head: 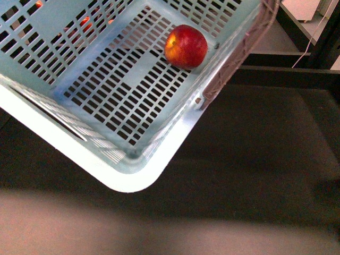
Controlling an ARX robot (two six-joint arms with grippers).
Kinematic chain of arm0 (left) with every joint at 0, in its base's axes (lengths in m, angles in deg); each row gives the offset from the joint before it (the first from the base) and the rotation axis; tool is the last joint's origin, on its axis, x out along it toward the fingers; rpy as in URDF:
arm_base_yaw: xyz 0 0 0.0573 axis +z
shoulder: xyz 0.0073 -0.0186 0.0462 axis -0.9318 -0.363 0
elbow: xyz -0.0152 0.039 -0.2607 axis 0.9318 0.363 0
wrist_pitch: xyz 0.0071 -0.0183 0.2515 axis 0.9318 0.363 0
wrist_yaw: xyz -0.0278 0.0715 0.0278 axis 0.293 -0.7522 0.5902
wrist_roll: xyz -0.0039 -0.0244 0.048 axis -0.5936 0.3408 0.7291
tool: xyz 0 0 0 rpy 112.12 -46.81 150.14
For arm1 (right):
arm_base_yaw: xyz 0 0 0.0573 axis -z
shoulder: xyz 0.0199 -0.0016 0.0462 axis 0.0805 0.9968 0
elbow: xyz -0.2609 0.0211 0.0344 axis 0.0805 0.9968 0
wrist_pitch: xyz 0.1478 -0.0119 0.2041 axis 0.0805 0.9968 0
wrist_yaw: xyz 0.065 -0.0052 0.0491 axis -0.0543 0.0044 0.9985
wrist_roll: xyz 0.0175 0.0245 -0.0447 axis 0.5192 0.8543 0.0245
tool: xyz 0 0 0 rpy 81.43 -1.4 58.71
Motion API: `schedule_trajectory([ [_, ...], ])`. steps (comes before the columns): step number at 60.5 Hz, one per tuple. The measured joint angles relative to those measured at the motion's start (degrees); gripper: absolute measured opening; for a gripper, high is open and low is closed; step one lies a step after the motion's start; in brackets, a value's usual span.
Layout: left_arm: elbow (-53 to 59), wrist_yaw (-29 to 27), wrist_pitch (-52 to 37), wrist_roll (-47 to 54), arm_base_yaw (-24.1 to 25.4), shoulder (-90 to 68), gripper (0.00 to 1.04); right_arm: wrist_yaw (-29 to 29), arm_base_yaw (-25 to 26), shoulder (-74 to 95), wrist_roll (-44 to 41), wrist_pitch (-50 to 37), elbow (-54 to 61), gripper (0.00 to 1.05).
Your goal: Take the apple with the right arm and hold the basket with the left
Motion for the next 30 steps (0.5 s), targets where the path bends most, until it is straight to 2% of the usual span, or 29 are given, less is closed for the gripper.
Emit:
schedule_trajectory([
  [30, 5.99, 0.96, 5.79, -17.77, 14.53, -1.73, 0.15, 0.02, 0.00, 0.00, 0.00, 0.00, 0.00, 0.96],
])
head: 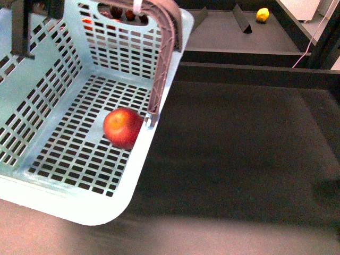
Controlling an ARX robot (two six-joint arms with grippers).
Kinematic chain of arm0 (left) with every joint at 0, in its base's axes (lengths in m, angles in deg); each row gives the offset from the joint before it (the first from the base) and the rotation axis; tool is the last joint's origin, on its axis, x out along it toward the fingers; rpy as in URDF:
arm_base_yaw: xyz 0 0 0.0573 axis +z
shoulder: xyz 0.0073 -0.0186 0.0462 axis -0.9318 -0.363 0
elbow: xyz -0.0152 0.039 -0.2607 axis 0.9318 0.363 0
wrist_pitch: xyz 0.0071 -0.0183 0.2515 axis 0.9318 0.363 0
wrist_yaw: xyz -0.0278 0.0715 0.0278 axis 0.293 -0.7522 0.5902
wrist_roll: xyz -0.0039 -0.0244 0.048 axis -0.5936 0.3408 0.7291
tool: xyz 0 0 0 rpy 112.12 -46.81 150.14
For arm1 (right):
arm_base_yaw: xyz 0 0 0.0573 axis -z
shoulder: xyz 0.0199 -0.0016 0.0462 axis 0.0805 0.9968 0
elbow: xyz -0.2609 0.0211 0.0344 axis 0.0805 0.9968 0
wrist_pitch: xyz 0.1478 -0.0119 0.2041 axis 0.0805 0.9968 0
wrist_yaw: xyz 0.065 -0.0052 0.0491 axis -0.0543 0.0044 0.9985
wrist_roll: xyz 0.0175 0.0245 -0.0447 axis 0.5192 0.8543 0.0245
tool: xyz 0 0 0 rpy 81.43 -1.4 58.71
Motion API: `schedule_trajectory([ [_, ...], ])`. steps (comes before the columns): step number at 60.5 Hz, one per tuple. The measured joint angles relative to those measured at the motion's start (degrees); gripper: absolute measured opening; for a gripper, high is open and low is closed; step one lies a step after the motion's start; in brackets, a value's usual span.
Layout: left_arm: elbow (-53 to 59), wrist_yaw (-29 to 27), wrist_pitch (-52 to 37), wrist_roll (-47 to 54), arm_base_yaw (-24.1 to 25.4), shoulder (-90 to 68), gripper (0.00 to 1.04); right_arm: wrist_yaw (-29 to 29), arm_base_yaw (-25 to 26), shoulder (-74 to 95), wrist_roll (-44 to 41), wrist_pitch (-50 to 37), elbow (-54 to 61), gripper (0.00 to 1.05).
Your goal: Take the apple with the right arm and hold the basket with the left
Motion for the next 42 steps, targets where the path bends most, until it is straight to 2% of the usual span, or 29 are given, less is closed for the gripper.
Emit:
schedule_trajectory([
  [11, 2.16, 0.09, -0.04, -2.97, 2.93, -1.55, 0.14, -0.02, 0.00, 0.00, 0.00, 0.00, 0.00, 0.96],
  [26, 3.39, 3.85, 0.52, -4.52, 4.09, -4.42, 0.14, -0.02, 0.00, 0.00, 0.02, 0.00, 0.00, 0.96],
  [42, 7.06, 1.95, -0.15, -7.72, 6.62, -4.48, 0.14, -0.02, 0.00, 0.00, 0.02, 0.00, 0.00, 0.96],
])
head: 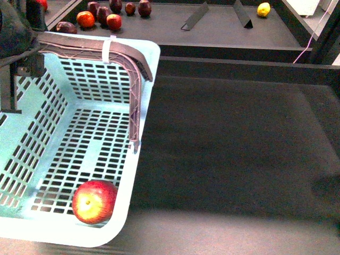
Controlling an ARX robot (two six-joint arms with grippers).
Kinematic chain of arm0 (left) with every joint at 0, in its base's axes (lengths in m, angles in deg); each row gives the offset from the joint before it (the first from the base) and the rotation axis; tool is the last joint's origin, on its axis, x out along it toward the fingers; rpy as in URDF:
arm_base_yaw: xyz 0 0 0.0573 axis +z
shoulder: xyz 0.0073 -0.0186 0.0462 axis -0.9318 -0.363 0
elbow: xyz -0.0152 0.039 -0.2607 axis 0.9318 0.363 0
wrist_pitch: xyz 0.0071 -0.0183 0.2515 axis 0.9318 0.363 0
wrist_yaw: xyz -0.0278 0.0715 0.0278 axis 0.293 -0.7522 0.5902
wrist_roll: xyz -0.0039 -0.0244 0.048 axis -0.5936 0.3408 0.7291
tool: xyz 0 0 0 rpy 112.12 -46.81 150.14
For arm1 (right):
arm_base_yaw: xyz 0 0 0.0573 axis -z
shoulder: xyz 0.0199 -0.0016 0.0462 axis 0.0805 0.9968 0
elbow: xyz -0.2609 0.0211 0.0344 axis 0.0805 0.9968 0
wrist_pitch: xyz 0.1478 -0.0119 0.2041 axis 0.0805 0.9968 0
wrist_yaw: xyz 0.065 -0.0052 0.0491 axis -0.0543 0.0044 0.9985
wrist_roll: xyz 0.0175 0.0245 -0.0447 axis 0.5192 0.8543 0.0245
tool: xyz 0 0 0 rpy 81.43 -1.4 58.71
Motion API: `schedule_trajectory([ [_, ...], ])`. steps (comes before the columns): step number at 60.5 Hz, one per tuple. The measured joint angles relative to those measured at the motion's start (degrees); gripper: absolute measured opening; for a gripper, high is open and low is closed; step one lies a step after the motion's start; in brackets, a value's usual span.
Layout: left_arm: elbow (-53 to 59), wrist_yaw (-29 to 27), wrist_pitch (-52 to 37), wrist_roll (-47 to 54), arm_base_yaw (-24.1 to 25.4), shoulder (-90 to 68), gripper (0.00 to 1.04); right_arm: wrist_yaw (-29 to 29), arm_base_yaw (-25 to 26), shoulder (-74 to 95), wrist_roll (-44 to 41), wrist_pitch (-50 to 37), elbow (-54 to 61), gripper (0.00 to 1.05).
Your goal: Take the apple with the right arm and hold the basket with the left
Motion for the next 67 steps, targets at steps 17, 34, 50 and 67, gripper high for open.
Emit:
schedule_trajectory([
  [17, 3.15, 1.70, -0.70, 0.48, 1.62, 0.00, 0.14, 0.00, 0.00, 0.00, -0.02, 0.00, 0.00, 0.96],
  [34, 5.16, 3.26, -1.05, 1.09, 2.54, 0.00, 0.14, 0.00, 0.00, 0.00, -0.02, 0.00, 0.00, 0.96],
  [50, 5.05, 3.63, 1.64, 1.14, 1.81, -0.04, 0.14, 0.00, 0.00, 0.00, -0.02, 0.00, 0.00, 0.96],
  [67, 4.94, 5.60, 3.54, 1.09, 1.31, 0.11, 0.43, 0.00, 0.00, 0.00, 0.00, 0.00, 0.00, 0.96],
])
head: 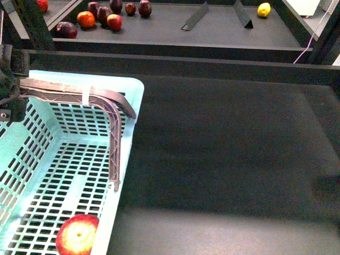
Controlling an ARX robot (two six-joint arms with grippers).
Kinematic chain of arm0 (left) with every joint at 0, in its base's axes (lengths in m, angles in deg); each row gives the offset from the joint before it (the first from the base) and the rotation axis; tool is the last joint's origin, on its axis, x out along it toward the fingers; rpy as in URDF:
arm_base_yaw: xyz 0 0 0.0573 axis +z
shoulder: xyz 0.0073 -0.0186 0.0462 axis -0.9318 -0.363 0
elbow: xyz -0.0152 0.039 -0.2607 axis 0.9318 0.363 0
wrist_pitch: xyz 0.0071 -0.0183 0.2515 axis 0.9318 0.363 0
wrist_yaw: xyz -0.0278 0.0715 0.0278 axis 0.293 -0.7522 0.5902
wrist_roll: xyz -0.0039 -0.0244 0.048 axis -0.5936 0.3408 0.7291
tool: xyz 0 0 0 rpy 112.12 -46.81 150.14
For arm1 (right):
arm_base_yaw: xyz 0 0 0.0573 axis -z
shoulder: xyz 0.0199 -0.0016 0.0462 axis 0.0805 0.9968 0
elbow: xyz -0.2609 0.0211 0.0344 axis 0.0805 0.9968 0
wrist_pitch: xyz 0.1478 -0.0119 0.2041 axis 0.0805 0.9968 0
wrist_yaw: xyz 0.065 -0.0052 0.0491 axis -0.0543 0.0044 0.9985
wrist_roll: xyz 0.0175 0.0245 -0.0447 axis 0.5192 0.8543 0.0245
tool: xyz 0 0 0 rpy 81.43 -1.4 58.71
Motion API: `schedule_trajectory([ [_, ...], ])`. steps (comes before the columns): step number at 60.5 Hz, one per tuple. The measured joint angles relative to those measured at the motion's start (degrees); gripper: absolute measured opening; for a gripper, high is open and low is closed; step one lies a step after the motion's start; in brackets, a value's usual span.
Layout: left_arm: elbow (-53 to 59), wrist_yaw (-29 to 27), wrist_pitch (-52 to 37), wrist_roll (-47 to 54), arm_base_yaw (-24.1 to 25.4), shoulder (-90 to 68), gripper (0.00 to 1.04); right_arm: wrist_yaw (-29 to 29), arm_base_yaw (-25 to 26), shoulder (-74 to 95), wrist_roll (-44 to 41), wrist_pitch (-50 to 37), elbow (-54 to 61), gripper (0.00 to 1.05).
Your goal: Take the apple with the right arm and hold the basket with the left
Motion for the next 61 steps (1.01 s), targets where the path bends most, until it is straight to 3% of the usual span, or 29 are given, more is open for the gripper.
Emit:
schedule_trajectory([
  [12, -0.57, 1.03, 7.91, -0.35, 0.61, 5.57, 0.86, 0.00, 0.00, 0.00, 0.00, 0.00, 0.00, 0.96],
  [18, -2.03, 1.44, 13.81, 1.05, 0.70, 9.16, 0.99, 0.00, 0.00, 0.00, 0.00, 0.00, 0.00, 0.96],
  [37, -2.95, -4.02, 24.37, 5.27, -1.60, 22.14, 0.98, 0.00, 0.00, 0.00, -0.02, 0.00, 0.00, 0.96],
  [40, -0.39, -0.96, 16.63, 12.28, -1.18, 22.99, 0.93, 0.02, 0.00, -0.02, 0.00, 0.00, 0.00, 0.96],
  [44, 8.66, 5.70, -5.62, 29.31, 0.11, 24.81, 0.80, -0.02, 0.00, 0.00, -0.02, 0.00, 0.00, 0.96],
  [46, 15.19, 7.56, -19.54, 44.19, 0.92, 26.10, 0.71, -0.04, 0.00, 0.00, -0.02, 0.00, 0.00, 0.96],
  [48, 19.26, 8.37, -27.41, 56.50, 1.62, 27.56, 0.64, 0.00, 0.00, 0.00, -0.02, 0.00, 0.00, 0.96],
  [52, 23.76, 9.22, -35.58, 72.06, 2.91, 30.62, 0.52, 0.00, 0.00, 0.00, 0.00, 0.00, 0.00, 0.96],
  [61, 29.94, 11.30, -37.77, 86.82, 5.14, 36.17, 0.25, 0.00, 0.00, 0.00, 0.00, 0.00, 0.00, 0.96],
])
